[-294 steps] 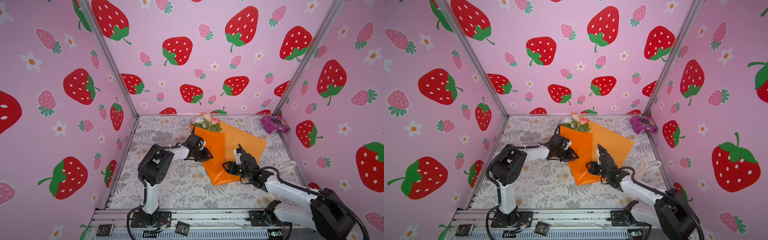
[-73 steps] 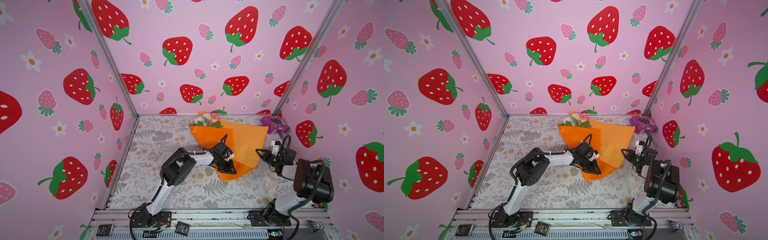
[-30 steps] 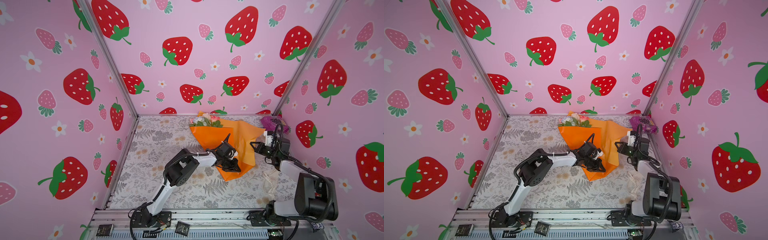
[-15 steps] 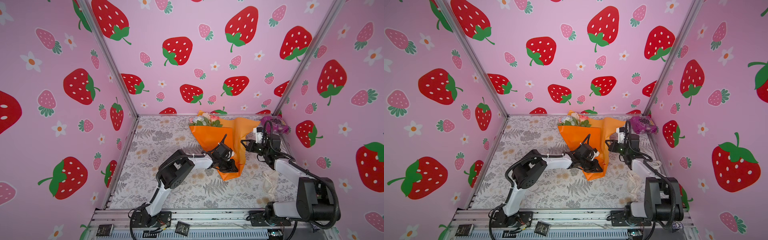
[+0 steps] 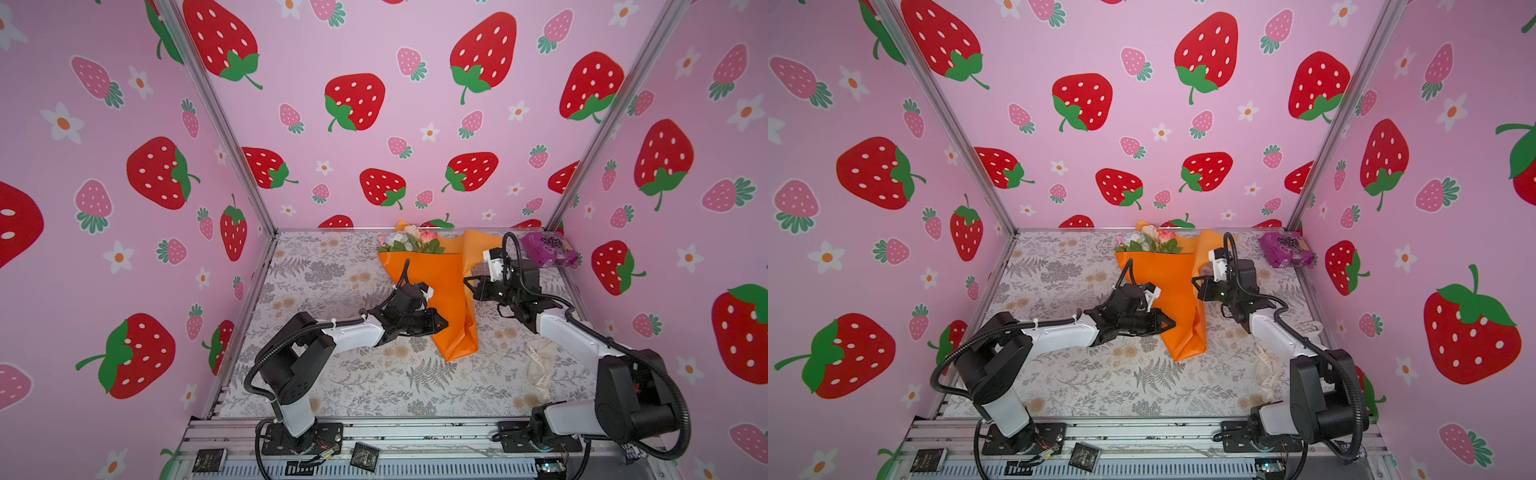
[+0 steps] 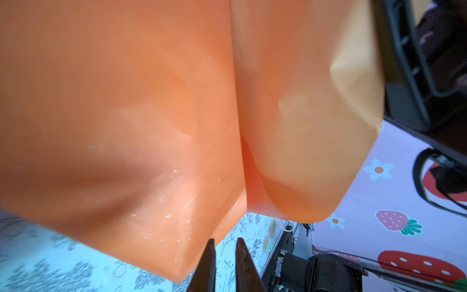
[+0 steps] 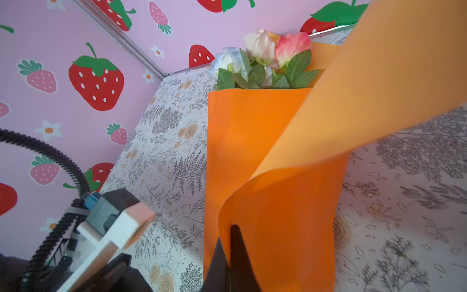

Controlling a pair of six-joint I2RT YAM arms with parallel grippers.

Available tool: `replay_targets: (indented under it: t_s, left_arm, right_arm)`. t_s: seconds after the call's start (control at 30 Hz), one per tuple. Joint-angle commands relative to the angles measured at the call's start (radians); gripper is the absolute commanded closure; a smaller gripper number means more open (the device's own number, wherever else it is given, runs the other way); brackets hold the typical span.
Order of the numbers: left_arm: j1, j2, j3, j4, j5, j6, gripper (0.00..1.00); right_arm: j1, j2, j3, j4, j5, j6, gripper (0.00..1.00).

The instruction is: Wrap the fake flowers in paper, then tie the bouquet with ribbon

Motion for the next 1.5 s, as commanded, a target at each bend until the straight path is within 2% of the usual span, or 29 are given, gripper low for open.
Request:
replay_targets:
  t_s: [0.0,0.03,0.13,0.23,0.33,0.47,0.67,0.9,1.0,1.13,1.3,1.47]
  left_arm:
    - [0.065,-0.073,-0.071,0.014,-0.069,-0.037,0.8]
    - [0.086,-0.084,-0.094,0.04,-0.062,-0.048,0.78]
    - [0.146,-0.076,-0.082,-0.025,0.004,-0.027,0.82]
    - [0.166,-0.071,-0.068,-0.053,0.046,0.015,0.81]
    - [0.169,-0.073,-0.039,-0.125,0.026,0.041,0.82]
    - [0.19,-0.094,-0.087,-0.053,0.008,-0.008,0.77]
    - [0.26,-0.17,-0.156,0.015,-0.009,-0.075,0.54]
    - [0.292,-0.153,-0.147,0.143,0.065,-0.117,0.33]
    - [0.3,-0.101,-0.097,0.149,0.091,-0.125,0.3]
    - [0.314,-0.019,-0.044,0.195,0.103,-0.164,0.27]
    - [0.332,0.062,-0.018,0.302,0.119,-0.225,0.25]
    - [0.334,0.116,0.027,0.222,0.108,-0.198,0.28]
  right_arm:
    - [0.085,0.043,0.037,-0.077,0.114,-0.071,1.0]
    - [0.101,0.051,0.04,-0.083,0.135,-0.073,1.0]
    - [0.148,0.081,0.077,-0.131,0.17,-0.109,1.0]
    - [0.196,0.109,0.091,-0.139,0.183,-0.122,1.0]
    - [0.241,0.143,0.105,-0.16,0.2,-0.136,1.0]
    - [0.293,0.194,0.116,-0.155,0.201,-0.137,1.0]
    - [0.337,0.277,0.126,-0.122,0.215,-0.123,1.0]
    - [0.341,0.324,0.148,-0.086,0.247,-0.075,1.0]
    - [0.342,0.342,0.149,-0.049,0.245,-0.038,0.99]
    - [0.341,0.354,0.15,-0.026,0.21,-0.023,0.88]
    - [0.342,0.356,0.125,0.003,0.169,-0.007,0.65]
    - [0.341,0.344,0.091,0.04,0.136,0.012,0.6]
